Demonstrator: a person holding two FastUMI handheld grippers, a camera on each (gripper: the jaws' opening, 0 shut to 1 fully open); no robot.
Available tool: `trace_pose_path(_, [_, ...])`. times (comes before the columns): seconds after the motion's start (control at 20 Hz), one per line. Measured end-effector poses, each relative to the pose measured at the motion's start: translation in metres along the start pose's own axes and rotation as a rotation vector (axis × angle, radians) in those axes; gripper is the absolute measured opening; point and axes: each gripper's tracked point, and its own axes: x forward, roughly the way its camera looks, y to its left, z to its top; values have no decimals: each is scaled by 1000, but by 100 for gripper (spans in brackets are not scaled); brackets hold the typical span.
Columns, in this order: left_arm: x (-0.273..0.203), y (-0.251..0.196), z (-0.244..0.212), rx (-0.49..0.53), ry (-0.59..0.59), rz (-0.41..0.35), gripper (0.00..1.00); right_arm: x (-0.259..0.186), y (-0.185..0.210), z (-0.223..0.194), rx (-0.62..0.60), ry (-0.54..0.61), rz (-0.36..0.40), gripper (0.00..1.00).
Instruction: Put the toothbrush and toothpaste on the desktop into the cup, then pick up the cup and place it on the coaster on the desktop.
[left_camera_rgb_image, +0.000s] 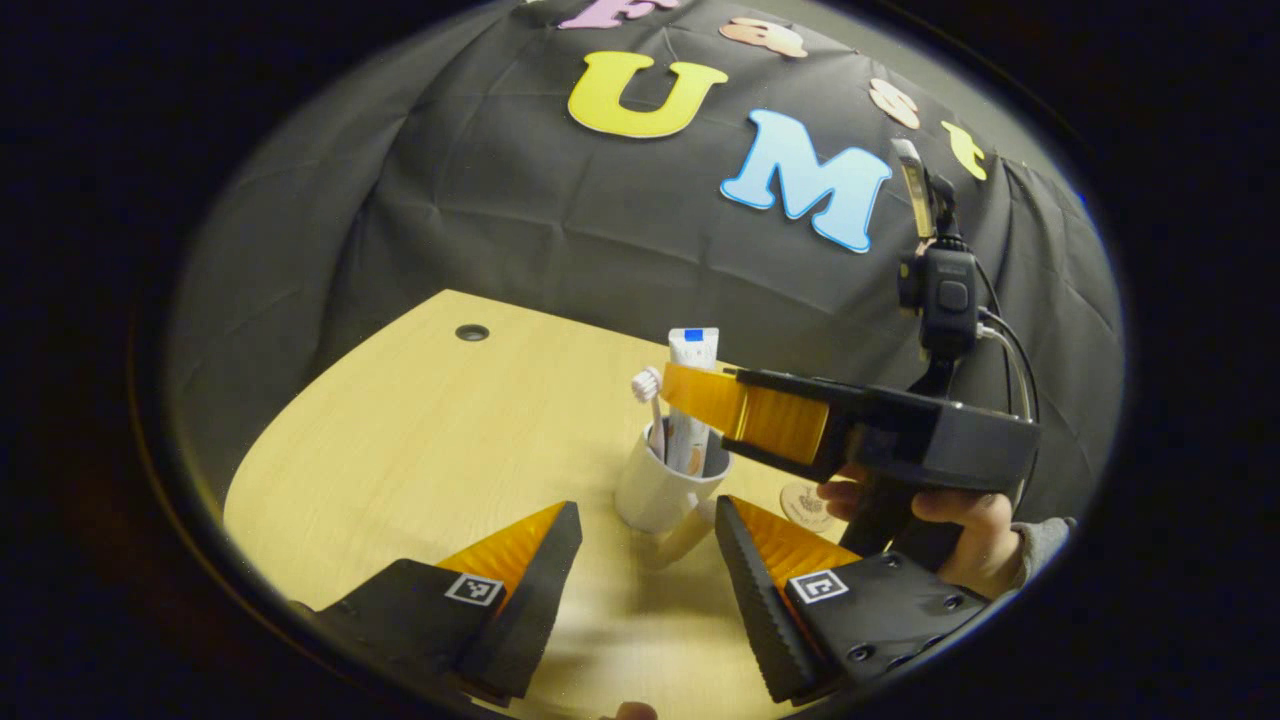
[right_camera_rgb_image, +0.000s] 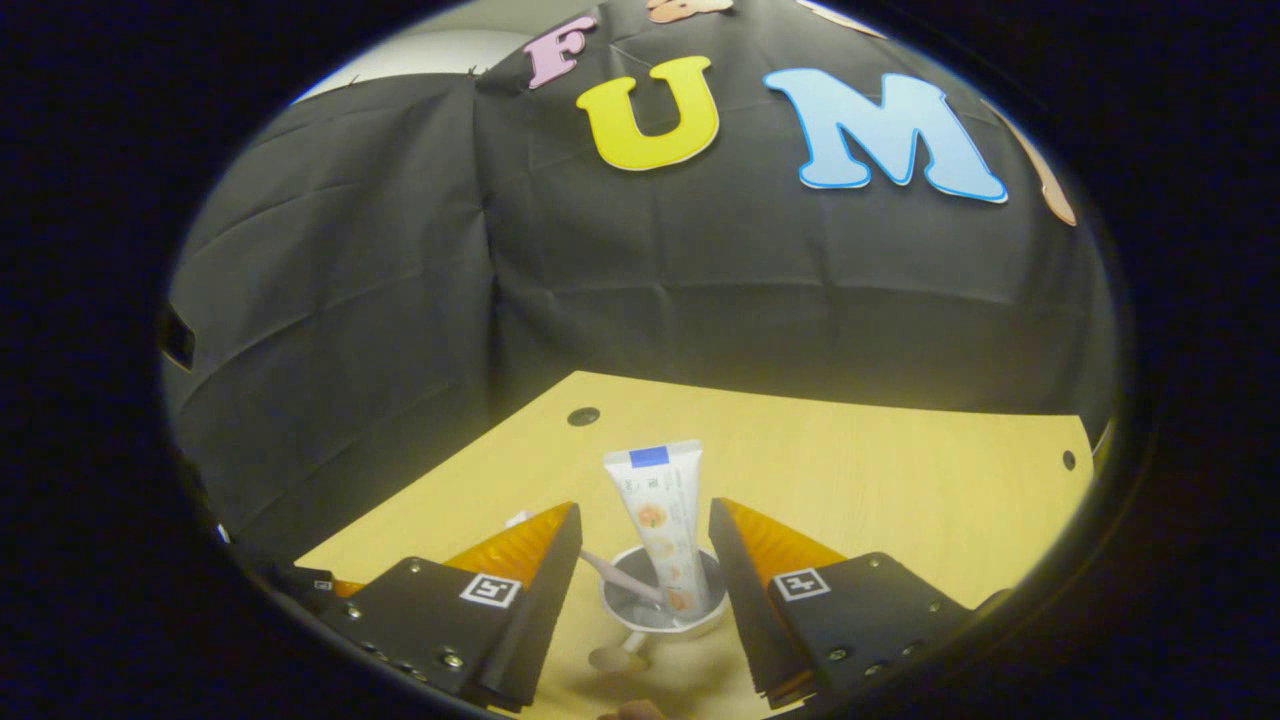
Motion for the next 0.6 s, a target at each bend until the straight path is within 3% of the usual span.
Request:
trace_pose_path(0.05, [2,-3,0,-2,5,-5,93,-4,-1,4,12,-6,5,79])
trace_pose_path(0.1, [3,-5,-2,-1,8,-7,88,-10,-3,8,19,-15,1,87])
trace_pose_path(0.15, [4,-7,-2,0,13,-9,93,-15,-6,14,24,-27,-4,87])
trace_pose_path(0.2, [5,-11,-3,4,18,-13,84,-23,-10,20,28,-38,-13,87])
trace_pose_path(0.3, [11,-18,-5,15,36,-19,89,-42,-18,30,38,-63,-28,87])
trace_pose_path(0.6, [34,-36,-16,22,131,-24,89,-111,-66,45,82,-116,-131,86])
